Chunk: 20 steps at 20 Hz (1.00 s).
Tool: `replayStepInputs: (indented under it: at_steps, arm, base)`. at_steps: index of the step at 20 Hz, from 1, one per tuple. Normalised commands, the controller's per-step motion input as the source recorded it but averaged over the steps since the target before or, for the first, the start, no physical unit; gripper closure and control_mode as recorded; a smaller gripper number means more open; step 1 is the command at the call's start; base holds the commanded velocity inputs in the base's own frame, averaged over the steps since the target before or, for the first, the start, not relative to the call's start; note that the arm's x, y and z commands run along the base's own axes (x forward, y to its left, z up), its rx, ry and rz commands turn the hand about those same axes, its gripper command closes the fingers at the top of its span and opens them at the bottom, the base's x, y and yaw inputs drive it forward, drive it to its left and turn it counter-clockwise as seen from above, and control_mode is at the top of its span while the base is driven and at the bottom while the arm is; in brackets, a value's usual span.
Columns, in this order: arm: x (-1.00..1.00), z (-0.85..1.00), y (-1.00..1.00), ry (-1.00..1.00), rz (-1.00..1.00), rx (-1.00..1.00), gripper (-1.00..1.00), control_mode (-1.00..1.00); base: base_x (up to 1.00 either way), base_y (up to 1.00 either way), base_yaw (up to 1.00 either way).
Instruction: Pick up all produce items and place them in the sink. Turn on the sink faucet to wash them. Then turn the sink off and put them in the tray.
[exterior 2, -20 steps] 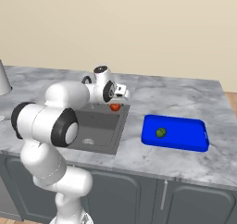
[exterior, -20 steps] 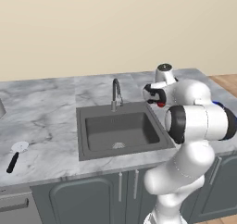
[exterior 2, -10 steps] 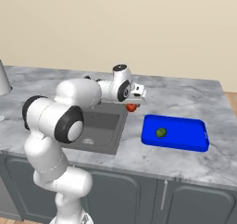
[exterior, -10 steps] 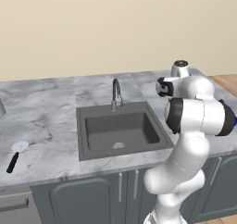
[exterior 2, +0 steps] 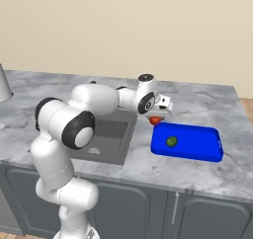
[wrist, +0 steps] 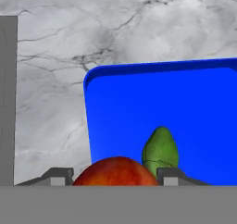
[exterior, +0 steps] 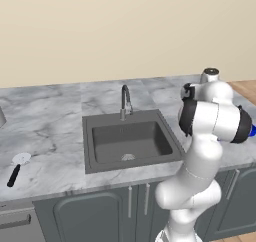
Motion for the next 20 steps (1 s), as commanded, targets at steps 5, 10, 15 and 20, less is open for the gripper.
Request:
replayStepInputs:
  at_steps: [5, 10, 15, 20]
  arm:
    - [-0.1, -0.25, -0.33, 0.0, -0.05, 0.04, 1.0, -1.0]
    - [0.06, -0.14, -0.24, 0.01, 0.0, 0.05, 1.0, -1.0]
    - [0.18, -0.21, -0.14, 0.03, 0.0, 0.04, 1.0, -1.0]
    - [0.21, -0.21, 0.0, 0.05, 0.0, 0.02, 1.0, -1.0]
  base:
    - [0.0, 0.0, 0.0]
    - [0.0, 0.0, 0.0]
    - [0.0, 0.0, 0.0]
    - [0.0, 0.0, 0.0]
